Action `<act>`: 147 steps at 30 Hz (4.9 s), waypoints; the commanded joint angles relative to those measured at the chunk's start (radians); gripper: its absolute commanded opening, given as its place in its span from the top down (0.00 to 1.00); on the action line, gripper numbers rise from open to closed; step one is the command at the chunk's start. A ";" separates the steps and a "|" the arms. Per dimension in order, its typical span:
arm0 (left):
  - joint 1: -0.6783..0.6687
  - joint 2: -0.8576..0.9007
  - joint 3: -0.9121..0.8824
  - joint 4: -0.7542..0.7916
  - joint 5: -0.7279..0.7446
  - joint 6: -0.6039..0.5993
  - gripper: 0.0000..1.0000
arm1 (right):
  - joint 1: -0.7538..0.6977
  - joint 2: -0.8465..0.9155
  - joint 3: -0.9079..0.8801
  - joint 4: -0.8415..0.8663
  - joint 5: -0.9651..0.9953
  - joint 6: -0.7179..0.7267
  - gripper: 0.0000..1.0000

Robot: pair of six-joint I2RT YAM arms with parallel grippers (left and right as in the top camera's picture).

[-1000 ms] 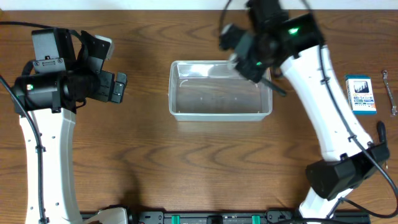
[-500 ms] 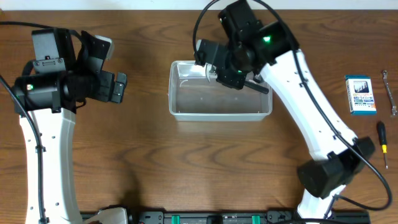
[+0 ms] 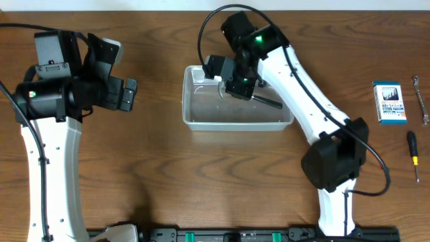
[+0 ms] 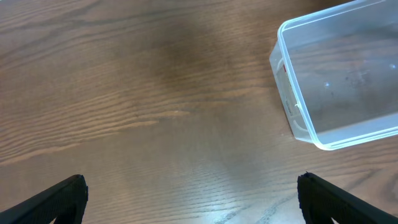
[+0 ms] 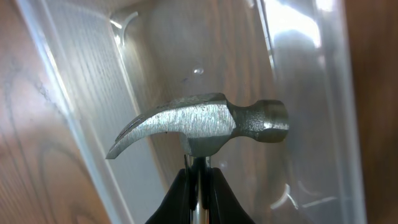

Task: Pack container
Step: 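Carry the hammer left over the clear container with the right gripper, then lower the hammer into the container and open the right gripper, then move the right gripper right toward the red-handled pliers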

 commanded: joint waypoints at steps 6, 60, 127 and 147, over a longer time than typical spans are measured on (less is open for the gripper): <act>0.006 0.004 0.000 0.002 0.013 -0.002 0.02 | 0.006 0.099 0.006 0.003 -0.024 0.001 0.99; 0.006 0.004 0.000 0.002 0.013 -0.002 0.02 | -0.032 0.213 0.781 -0.321 0.174 0.383 0.01; 0.006 0.004 0.000 0.002 0.013 -0.002 0.02 | -0.869 -0.668 -0.802 0.072 0.145 0.632 0.01; 0.006 0.004 0.000 0.002 0.013 -0.002 0.02 | -0.875 -0.776 -1.152 0.383 0.181 0.786 0.01</act>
